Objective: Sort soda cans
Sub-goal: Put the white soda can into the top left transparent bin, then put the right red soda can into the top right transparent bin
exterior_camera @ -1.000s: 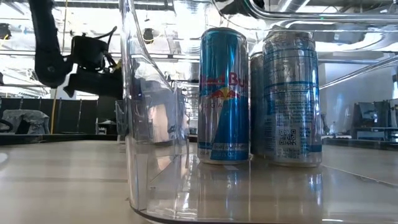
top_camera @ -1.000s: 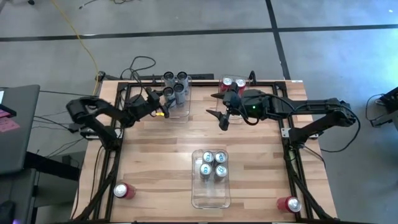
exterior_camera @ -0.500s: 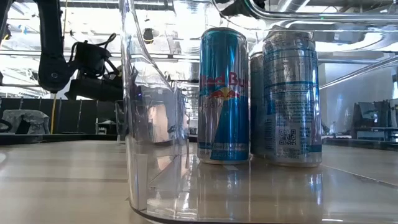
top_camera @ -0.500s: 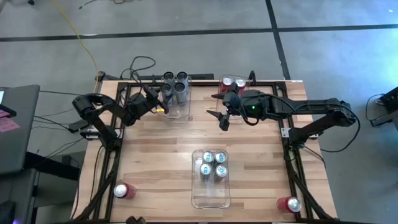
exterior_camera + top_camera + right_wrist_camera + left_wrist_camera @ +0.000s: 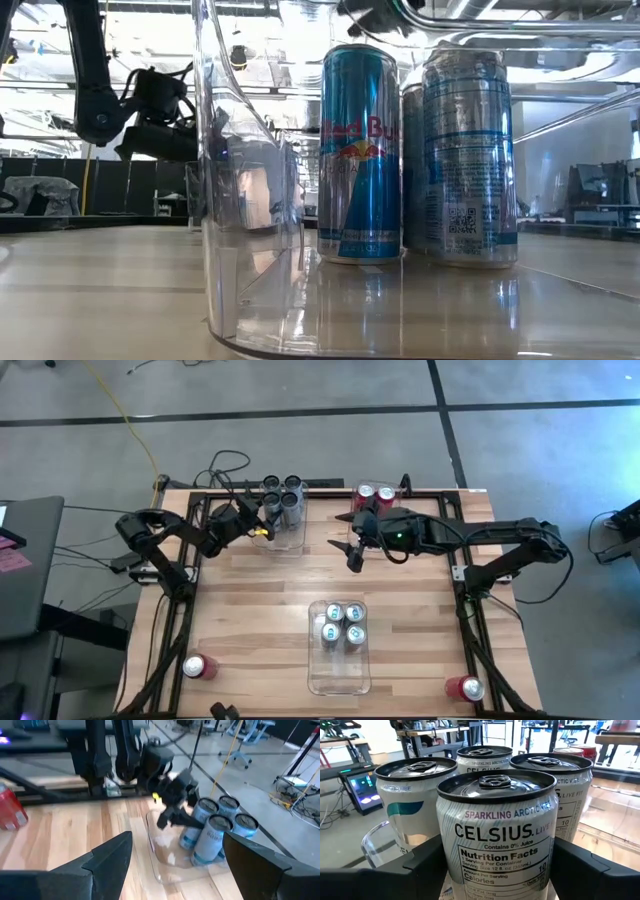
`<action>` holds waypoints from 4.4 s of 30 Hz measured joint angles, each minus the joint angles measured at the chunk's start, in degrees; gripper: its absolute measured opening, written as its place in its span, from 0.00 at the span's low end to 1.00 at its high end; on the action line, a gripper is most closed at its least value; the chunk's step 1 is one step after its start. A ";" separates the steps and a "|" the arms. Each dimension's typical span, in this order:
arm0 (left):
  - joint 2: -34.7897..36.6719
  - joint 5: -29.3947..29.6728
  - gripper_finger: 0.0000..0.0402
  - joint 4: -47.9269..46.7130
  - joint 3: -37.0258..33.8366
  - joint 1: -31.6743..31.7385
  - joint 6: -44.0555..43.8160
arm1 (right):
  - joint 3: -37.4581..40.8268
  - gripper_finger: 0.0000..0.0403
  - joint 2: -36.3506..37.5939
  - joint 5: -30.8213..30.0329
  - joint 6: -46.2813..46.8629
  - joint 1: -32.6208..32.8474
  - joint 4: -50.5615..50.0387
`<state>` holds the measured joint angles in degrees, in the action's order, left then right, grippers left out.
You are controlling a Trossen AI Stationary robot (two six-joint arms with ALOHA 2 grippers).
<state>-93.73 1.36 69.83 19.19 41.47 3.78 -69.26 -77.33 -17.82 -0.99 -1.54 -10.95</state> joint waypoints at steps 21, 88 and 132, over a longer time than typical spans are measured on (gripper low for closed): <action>1.70 0.33 0.81 -2.00 -0.24 -0.04 1.38 | 0.03 0.81 -0.82 -0.04 0.08 0.51 -1.82; 27.79 8.12 0.52 -45.79 0.06 -4.70 -3.62 | 0.08 0.82 -0.65 -0.33 0.99 3.41 -4.04; 70.85 3.42 0.44 -64.19 -0.08 -15.15 -2.08 | 0.08 0.81 11.07 -8.04 31.40 9.38 -43.88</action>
<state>-22.89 4.78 5.64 19.11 26.32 1.71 -69.19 -66.26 -25.86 30.41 7.84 -54.83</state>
